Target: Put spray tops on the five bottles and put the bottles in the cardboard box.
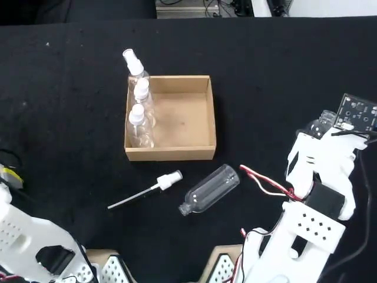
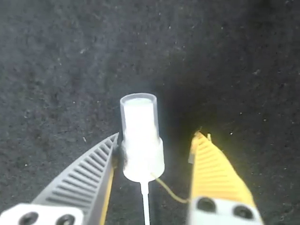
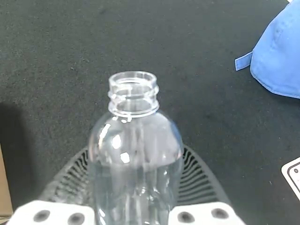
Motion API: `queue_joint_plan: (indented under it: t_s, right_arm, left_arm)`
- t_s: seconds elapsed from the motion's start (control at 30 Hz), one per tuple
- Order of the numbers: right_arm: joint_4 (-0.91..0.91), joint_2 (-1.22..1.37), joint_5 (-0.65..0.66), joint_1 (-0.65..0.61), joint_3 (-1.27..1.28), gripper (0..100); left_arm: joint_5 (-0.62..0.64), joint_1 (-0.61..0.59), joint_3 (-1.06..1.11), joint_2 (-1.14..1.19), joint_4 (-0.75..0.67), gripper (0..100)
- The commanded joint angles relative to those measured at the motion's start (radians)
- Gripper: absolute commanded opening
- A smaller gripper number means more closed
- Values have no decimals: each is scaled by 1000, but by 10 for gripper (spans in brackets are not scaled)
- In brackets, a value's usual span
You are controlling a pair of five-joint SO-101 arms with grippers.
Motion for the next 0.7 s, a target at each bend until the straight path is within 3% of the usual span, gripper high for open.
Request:
queue_joint_plan:
  t_s: [0.0,0.2,0.47,0.67]
  right_arm:
    - [3,-36,2,-17,-8,12]
    - [6,-38,-3,-17,-16,12]
    - [58,-38,-9,-97,-88,12]
    - [109,-38,-74,-203,-173,11]
  left_arm:
    - [-12,-5,-31,-5,-26,192]
    - [-12,8,-58,-15,77,23]
    - [40,64,-246,-37,279,30]
    - [132,104,-334,-256,374,30]
